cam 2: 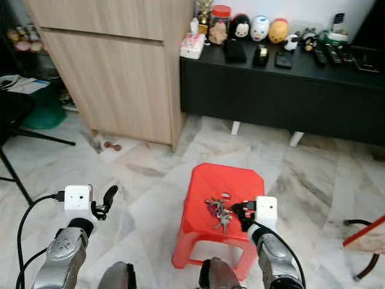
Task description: Hang keys on a hook
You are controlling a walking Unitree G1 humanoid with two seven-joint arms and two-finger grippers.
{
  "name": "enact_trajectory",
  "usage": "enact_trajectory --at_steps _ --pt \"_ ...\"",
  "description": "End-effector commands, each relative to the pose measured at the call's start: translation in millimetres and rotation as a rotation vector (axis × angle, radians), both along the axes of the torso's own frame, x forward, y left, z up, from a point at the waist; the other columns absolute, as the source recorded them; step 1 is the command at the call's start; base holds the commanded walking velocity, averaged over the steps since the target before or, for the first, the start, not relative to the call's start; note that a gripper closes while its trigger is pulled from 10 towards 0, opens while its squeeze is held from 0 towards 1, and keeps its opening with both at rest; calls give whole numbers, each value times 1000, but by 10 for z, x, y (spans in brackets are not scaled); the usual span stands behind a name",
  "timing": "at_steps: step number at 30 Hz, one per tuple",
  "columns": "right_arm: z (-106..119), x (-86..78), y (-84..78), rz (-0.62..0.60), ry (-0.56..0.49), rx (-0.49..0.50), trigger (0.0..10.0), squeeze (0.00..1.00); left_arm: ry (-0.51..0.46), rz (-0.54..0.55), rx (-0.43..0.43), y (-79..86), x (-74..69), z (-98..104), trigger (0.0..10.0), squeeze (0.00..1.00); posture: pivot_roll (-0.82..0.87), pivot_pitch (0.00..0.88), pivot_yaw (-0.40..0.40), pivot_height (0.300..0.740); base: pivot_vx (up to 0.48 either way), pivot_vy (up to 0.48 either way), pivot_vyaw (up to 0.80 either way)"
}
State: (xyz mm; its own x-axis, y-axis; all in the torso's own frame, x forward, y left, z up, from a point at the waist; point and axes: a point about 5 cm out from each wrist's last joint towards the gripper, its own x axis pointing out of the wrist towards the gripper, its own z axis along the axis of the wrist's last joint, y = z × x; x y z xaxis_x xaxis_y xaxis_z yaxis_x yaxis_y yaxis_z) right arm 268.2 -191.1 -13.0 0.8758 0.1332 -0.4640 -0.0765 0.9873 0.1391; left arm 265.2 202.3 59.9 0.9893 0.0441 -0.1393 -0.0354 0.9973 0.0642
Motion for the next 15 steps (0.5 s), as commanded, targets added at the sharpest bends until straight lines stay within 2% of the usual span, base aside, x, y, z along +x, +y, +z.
enact_trajectory --at_steps 1,5,10,13,15 --pt "-21 -37 -13 20 10 -12 10000 0 15 -1 10 -6 -5 -25 10000 0 -82 97 -69 638 0 0 0" --pt "-9 -39 29 81 -11 -47 10000 0 17 -3 8 -10 -5 -30 10000 0 -83 98 -67 638 0 0 0" --pt "-19 -52 22 84 -6 -62 10000 0 18 -5 8 -17 0 -36 10000 0 -90 97 -65 638 0 0 0" --pt "-59 -82 27 107 23 -97 10000 0 16 -12 11 -31 4 -35 10000 0 -90 97 -65 638 0 0 448" --pt "-70 -91 28 107 27 -104 10000 0 15 -12 12 -30 7 -33 10000 0 -87 98 -64 638 0 0 0"
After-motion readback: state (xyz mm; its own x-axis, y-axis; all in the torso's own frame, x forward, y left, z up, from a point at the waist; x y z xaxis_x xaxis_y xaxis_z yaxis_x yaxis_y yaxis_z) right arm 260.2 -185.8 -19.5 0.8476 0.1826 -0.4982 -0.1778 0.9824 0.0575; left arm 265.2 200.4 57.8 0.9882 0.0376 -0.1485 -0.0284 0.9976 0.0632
